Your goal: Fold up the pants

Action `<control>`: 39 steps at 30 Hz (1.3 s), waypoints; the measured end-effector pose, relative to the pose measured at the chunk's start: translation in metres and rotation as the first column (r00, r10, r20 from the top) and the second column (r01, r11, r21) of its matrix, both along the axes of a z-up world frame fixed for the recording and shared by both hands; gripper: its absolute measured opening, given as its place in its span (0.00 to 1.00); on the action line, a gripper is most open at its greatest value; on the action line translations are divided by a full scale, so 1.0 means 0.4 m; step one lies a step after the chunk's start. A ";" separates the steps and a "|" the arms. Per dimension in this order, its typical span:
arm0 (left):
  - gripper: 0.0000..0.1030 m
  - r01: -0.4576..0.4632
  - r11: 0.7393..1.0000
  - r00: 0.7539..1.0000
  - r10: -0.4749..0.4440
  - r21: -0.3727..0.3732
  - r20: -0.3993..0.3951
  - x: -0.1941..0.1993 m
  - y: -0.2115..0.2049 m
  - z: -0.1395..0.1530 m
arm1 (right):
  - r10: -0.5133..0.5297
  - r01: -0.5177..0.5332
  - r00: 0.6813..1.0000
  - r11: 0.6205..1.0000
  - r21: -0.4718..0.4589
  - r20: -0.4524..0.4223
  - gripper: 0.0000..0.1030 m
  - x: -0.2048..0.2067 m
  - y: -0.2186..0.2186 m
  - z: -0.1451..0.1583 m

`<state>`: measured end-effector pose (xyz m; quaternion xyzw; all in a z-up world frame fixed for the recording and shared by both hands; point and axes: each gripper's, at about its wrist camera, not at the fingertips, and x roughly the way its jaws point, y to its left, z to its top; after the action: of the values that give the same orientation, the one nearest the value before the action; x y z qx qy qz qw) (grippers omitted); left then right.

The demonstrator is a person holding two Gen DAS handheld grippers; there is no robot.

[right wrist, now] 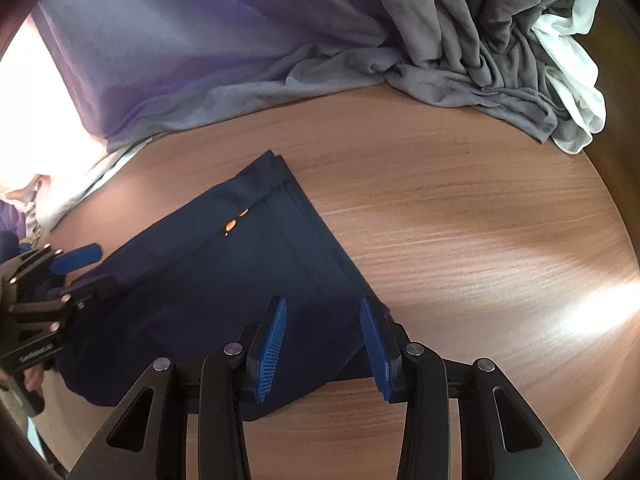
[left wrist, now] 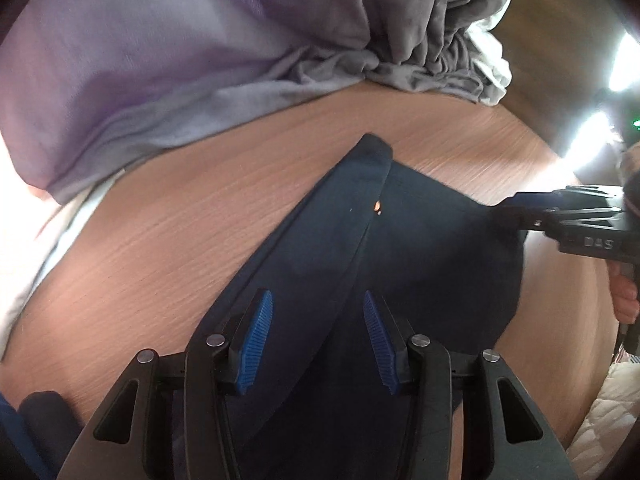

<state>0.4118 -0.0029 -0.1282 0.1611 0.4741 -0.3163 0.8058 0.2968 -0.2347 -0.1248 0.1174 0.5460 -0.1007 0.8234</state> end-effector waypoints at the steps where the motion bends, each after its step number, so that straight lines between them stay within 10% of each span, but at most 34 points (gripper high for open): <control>1: 0.42 0.001 1.000 1.000 -0.001 0.011 -0.008 0.005 -0.005 -0.011 | 0.002 -0.002 1.000 1.000 0.001 -0.002 0.39 -0.001 0.002 -0.002; 15: 0.08 -0.031 0.999 0.998 0.033 0.045 -0.045 0.041 -0.001 -0.056 | 0.024 -0.024 0.999 1.000 0.016 -0.034 0.39 0.014 0.012 -0.042; 30: 0.07 -0.138 0.984 0.990 0.134 0.116 0.041 0.125 -0.005 -0.054 | 0.012 -0.013 0.998 1.000 -0.009 -0.059 0.39 0.024 0.017 -0.061; 35: 0.11 -0.167 0.974 0.986 0.162 0.156 0.046 0.142 -0.019 -0.060 | -0.013 0.012 0.998 1.000 -0.026 -0.056 0.39 0.016 0.006 -0.058; 39: 0.43 -0.155 0.977 0.981 0.134 0.149 0.143 0.118 -0.039 -0.013 | -0.059 0.058 0.998 0.997 -0.055 -0.011 0.39 -0.010 -0.011 -0.033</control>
<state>0.4592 -0.0186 -0.1335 0.2107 0.4541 -0.2066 0.8407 0.2929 -0.2391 -0.1379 0.1101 0.5447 -0.1403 0.8194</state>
